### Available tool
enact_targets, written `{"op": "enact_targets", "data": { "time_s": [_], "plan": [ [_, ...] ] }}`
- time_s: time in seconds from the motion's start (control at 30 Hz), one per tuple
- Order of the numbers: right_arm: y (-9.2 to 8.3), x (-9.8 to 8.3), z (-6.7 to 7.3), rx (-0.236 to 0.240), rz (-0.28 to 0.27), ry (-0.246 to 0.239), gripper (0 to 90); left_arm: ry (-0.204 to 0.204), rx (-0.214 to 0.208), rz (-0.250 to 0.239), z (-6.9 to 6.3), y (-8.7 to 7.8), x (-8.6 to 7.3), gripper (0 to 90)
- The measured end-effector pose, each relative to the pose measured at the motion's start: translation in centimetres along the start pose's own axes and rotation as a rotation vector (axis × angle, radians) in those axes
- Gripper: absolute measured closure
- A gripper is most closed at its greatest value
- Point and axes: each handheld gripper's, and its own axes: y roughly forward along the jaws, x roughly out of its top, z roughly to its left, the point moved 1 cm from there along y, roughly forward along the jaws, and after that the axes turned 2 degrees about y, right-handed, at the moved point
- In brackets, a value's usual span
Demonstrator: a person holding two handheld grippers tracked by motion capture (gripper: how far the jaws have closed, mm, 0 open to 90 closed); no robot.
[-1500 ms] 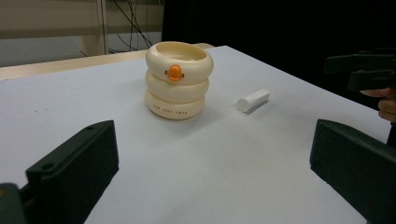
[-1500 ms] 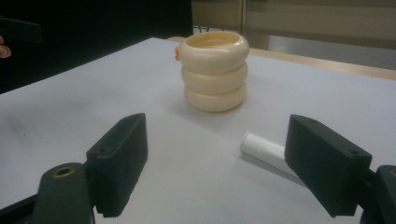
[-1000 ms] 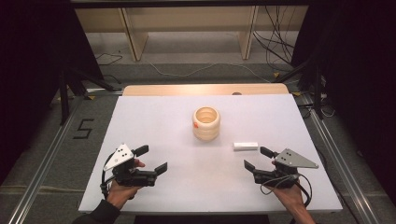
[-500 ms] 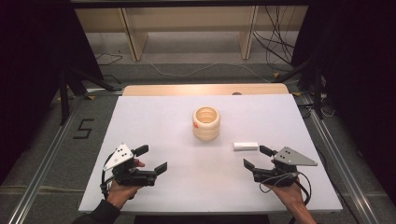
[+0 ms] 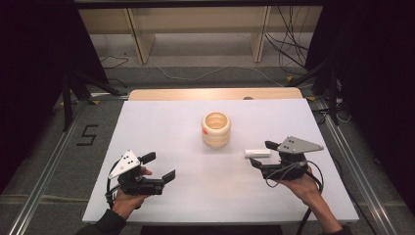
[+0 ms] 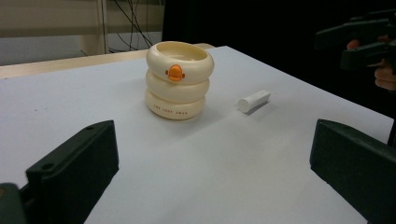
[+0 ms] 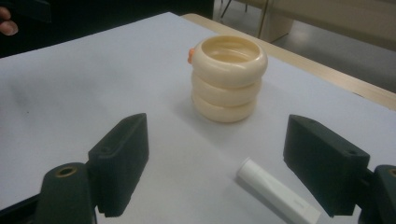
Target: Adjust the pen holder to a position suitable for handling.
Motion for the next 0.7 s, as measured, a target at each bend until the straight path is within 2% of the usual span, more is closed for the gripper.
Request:
{"op": "enact_targets", "data": {
  "time_s": [0.17,0.23,0.27,0.3,0.33,0.4,0.7],
  "plan": [
    [0.9,1.7,-0.3,0.023,0.034,-0.021,22.5,-0.002,-0.001,0.0,0.0,0.0,0.0,0.5],
    [1.8,3.0,-0.3,0.034,0.055,-0.041,22.6,-0.001,-0.002,0.0,0.0,0.0,0.0,0.5],
    [1.8,3.0,-0.3,0.034,0.055,-0.041,22.6,-0.001,-0.002,-0.001,0.0,0.0,0.0,0.5],
    [2.5,3.9,-0.2,0.05,0.079,-0.06,22.6,-0.002,-0.002,-0.002,0.0,0.0,0.0,0.5],
    [2.5,3.9,-0.2,0.05,0.079,-0.06,22.6,-0.002,-0.003,-0.002,0.0,0.0,0.0,0.5],
    [3.6,5.0,-0.2,0.07,0.124,-0.083,22.4,-0.002,-0.004,-0.001,0.0,0.0,0.0,0.5],
    [6.3,7.0,0.0,0.099,0.203,-0.151,23.8,-0.005,-0.006,0.0,0.0,0.0,0.0,0.5]
  ]
}}
